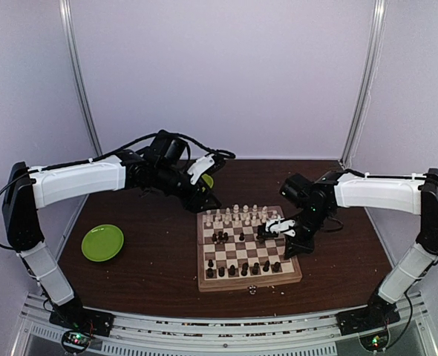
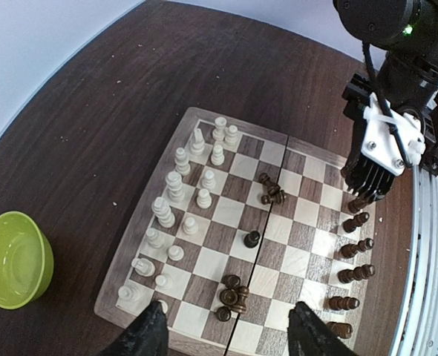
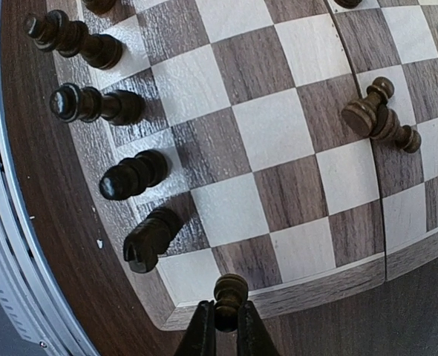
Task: Set up the chess pieces on the board
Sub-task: Place the pawn at a7.
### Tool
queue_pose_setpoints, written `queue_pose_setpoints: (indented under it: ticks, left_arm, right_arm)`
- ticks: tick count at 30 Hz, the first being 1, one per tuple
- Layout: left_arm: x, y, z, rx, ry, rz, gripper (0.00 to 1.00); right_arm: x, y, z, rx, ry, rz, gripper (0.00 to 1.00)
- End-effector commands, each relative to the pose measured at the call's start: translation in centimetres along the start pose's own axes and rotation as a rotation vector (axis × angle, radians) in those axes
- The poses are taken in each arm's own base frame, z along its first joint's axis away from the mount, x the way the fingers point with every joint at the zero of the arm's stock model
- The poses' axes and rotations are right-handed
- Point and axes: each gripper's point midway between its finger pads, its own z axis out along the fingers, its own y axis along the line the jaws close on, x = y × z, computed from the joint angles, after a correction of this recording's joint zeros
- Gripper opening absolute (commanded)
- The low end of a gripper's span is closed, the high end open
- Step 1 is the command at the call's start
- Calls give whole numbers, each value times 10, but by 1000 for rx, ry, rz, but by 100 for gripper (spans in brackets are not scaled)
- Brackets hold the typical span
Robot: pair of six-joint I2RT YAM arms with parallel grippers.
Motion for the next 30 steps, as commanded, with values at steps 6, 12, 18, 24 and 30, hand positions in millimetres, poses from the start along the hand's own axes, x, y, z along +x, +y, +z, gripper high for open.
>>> queue_pose_setpoints:
  ticks: [6, 12, 18, 24, 30]
  left_arm:
    - [-15, -3, -3, 11, -50, 14, 57]
    - [-15, -4, -3, 16, -49, 11, 57]
    - [-15, -4, -3, 18, -48, 11, 57]
    - [-14, 0, -2, -13, -40, 0, 57]
    - [-26, -3, 9, -153, -15, 4, 56]
  right_arm:
    - [-3, -9, 6, 27, -6, 5, 9]
    - [2, -11, 14, 23, 26, 9, 10]
    - [6, -13, 19, 34, 46, 10, 16]
    - [-8, -10, -10, 41, -46, 15, 32]
    - [-7, -31, -64, 104, -234, 111, 38]
